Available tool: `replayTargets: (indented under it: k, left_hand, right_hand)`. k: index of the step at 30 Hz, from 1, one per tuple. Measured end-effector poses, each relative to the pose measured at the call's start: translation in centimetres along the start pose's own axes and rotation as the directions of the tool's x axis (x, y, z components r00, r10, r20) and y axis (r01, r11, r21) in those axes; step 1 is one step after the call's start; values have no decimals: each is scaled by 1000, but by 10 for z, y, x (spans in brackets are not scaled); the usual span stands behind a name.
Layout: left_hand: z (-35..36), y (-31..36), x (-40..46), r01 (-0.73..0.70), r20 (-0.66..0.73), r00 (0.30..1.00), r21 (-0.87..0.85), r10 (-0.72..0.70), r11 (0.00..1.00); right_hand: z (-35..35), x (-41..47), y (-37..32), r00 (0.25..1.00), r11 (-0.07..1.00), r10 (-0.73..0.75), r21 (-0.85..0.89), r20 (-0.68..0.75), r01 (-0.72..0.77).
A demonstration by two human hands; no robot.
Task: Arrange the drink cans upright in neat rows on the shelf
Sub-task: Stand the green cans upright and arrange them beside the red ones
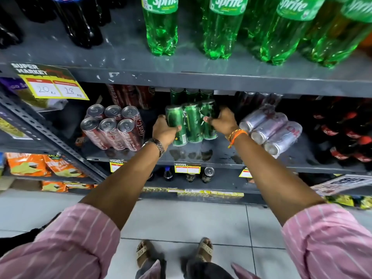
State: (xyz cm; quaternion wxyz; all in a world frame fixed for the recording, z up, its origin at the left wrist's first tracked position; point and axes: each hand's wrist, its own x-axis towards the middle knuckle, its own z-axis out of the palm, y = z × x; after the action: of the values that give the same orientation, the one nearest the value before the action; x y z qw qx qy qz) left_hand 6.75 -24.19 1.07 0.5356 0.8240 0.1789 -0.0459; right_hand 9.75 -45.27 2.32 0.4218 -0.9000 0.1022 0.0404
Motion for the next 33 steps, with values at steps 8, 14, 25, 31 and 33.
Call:
replayTargets:
  k: [8, 14, 25, 31, 33]
  left_hand:
    - [-2, -24, -32, -164, 16, 986, 100, 163, 981]
    - [-1, -36, -46, -155, 37, 988, 126, 151, 980]
    - [-12, 17, 5, -45, 210, 974, -180, 83, 983]
    - [-8, 3, 30, -64, 200, 977, -74, 78, 995]
    - [-11, 4, 11, -69, 190, 978, -105, 88, 992]
  right_hand:
    - [22, -57, 31, 992, 972, -42, 225, -116, 67]
    - [32, -69, 48, 993, 967, -35, 247, -110, 61]
    - [52, -81, 34, 915, 894, 260, 434, -308, -108]
    - [61, -75, 18, 916, 835, 316, 532, -249, -143]
    - [52, -73, 10, 915, 818, 300, 566, -270, -101]
